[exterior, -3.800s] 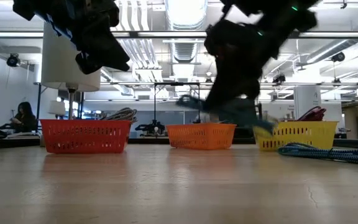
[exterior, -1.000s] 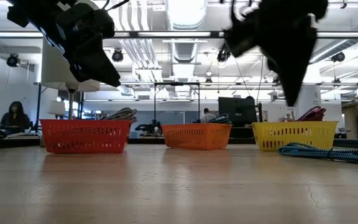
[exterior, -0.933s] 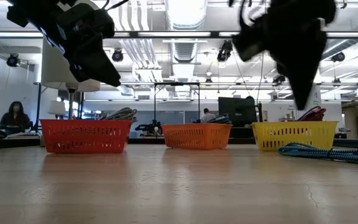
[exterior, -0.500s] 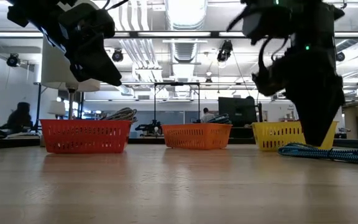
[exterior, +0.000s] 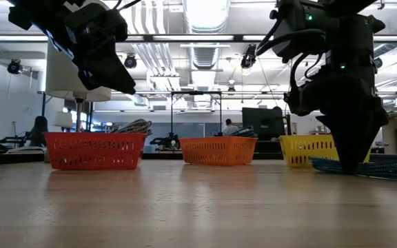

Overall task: Pick & Place USB Port
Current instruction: Put the black and blue charger cable into the orange bin

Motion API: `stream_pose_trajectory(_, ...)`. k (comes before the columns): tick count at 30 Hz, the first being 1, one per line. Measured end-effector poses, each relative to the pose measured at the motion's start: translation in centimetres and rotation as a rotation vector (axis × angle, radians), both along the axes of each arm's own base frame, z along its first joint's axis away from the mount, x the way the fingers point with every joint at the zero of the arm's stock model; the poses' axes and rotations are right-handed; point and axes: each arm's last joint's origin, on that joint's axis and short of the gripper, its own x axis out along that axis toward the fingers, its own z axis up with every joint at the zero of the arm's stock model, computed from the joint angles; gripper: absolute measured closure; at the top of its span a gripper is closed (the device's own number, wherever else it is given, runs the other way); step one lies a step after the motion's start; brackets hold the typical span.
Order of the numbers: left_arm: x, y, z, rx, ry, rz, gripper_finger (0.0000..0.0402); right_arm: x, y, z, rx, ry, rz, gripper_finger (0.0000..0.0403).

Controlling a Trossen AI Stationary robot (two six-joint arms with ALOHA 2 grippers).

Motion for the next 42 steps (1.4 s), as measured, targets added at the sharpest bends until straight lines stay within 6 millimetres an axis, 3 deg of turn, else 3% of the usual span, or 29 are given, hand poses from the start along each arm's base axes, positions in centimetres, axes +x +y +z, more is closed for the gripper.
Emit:
stream_pose_trajectory(8, 0.0, 0.0, 0.0, 0.002, 0.001, -0.001, 0.0291, 0.9, 0.1, 0.8, 0.005, -0.041, 0.062, 0.0381)
stream_pose_trajectory(10, 0.0, 0.0, 0.0, 0.002, 0.001, -0.001, 0.0291, 1.6, 0.4, 1.7, 0.025, -0.075, 0.090, 0.0386)
stream_pose_trajectory(15, 0.0, 0.0, 0.0, 0.003, 0.001, -0.002, 0.0291, 4.3, 0.8, 5.4, 0.009, -0.234, 0.255, 0.0384)
stream_pose_trajectory(18, 0.0, 0.0, 0.0, 0.009, 0.002, -0.006, 0.0291, 5.9, 0.5, 8.1, -0.094, -0.339, 0.368, 0.0384)
stream_pose_trajectory(23, 0.0, 0.0, 0.0, 0.010, 0.002, -0.007, 0.0291, 8.1, -1.9, 12.5, -0.275, -0.463, 0.478, 0.0385)
stream_pose_trajectory(29, 0.0, 0.0, 0.0, 0.011, 0.002, -0.008, 0.0291, 9.5, -6.7, 16.3, -0.543, -0.493, 0.508, 0.0385)
stream_pose_trajectory(34, 0.0, 0.0, 0.0, 0.015, 0.003, -0.011, 0.0291, 10.6, -11.1, 16.3, -0.620, -0.459, 0.485, 0.0385)
stream_pose_trajectory(42, 0.0, 0.0, 0.0, 0.026, 0.006, -0.020, 0.0291, 12.1, -15.4, 12.0, -0.555, -0.340, 0.522, 0.0385)
